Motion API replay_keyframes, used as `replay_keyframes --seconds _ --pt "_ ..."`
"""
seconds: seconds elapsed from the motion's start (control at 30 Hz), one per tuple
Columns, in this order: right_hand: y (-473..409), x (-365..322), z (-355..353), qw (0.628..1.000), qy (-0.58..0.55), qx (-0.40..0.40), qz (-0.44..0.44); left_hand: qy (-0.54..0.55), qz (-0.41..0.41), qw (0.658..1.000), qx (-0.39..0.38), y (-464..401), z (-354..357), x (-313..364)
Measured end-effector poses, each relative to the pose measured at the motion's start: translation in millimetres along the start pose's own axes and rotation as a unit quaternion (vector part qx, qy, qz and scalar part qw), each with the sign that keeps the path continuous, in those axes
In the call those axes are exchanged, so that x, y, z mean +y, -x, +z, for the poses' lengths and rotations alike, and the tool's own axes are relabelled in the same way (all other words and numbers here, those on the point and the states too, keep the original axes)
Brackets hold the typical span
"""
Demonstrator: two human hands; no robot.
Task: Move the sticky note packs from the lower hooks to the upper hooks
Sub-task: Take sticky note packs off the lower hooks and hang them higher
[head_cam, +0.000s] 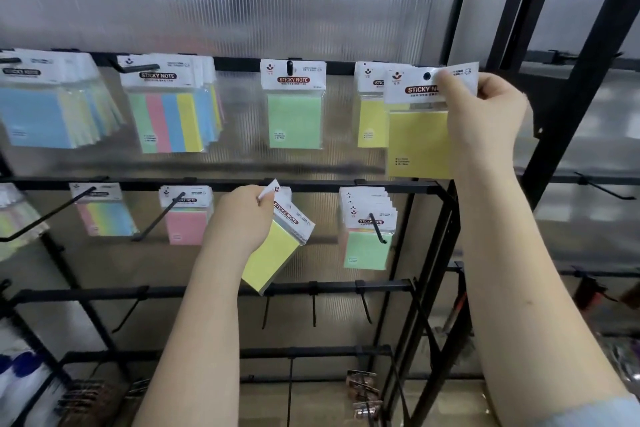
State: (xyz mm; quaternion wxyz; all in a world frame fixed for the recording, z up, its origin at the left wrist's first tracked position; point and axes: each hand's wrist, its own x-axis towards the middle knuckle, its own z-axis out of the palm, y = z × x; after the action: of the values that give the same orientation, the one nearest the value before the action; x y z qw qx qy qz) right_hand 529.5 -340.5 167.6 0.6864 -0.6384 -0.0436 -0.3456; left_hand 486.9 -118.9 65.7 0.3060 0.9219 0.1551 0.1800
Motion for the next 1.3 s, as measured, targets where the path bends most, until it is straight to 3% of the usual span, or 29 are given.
replay_keyframes --seconds 0.43,0.8,1.17,1.3 --pt "-20.4 17.5 10.7 0.999 0.018 -0.043 0.026 0.014 0.012 1.000 -0.012 3.7 1.6 2.3" --pt "-57.2 58.8 58.9 0.997 0.056 -0.040 0.030 0.001 -0.005 1.000 0.023 0.6 -6.7 -1.1" --pt "-67.5 78.5 78.9 0.989 0.131 0.057 0.036 -0.007 -0.008 0.999 0.047 0.0 -13.7 0.9" --pt "-65.5 81.2 76.1 0.995 0.087 0.045 0.026 -0.017 -0.006 0.999 0.048 0.8 -11.8 4.0"
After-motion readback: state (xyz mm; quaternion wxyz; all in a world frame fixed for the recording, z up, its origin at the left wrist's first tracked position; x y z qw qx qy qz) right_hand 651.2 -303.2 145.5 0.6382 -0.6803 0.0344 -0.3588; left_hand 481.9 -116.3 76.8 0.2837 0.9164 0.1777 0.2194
